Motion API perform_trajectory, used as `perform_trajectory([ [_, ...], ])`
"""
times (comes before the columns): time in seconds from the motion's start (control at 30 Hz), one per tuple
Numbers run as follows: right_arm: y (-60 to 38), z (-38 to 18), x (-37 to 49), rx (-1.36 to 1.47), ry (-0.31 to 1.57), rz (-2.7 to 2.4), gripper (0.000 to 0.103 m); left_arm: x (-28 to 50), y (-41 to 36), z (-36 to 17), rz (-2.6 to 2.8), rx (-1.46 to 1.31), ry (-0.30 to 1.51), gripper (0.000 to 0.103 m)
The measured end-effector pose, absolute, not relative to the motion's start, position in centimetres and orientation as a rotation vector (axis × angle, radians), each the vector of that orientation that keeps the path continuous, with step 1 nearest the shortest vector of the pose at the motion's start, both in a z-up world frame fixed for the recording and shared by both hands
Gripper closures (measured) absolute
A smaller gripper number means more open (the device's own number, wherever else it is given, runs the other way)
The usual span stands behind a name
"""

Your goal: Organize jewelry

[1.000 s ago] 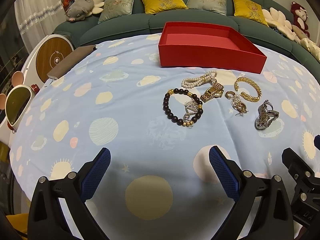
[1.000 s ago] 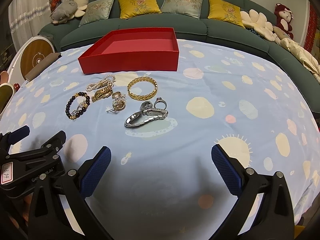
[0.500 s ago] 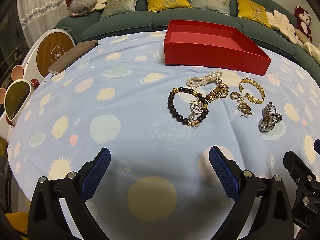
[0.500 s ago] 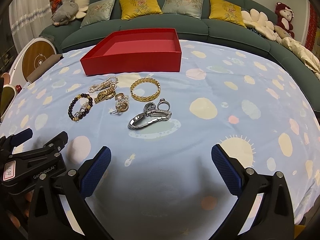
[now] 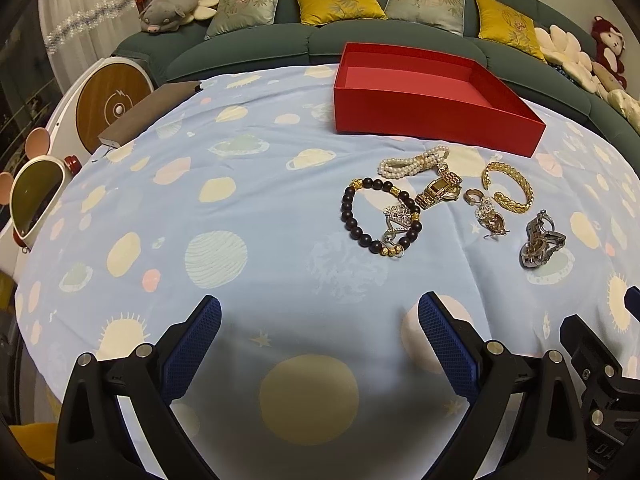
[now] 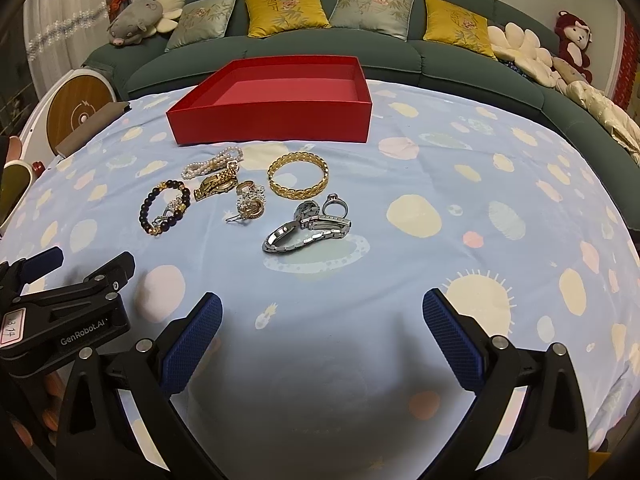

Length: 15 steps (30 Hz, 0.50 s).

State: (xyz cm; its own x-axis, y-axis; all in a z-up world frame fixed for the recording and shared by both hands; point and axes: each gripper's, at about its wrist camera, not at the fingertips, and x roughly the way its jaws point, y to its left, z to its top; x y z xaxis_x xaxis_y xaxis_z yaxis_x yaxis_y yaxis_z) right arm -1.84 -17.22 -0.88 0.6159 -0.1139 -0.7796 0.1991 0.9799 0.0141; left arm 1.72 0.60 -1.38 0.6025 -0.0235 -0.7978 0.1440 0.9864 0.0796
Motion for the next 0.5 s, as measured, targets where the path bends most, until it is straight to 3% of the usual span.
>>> perform_trajectory([
  [0.5, -19.4, -0.1, -2.6, 0.143, 0.860, -0.202, 0.005, 2.1, -0.3, -1.6, -0.092, 0.146, 0.916, 0.007],
])
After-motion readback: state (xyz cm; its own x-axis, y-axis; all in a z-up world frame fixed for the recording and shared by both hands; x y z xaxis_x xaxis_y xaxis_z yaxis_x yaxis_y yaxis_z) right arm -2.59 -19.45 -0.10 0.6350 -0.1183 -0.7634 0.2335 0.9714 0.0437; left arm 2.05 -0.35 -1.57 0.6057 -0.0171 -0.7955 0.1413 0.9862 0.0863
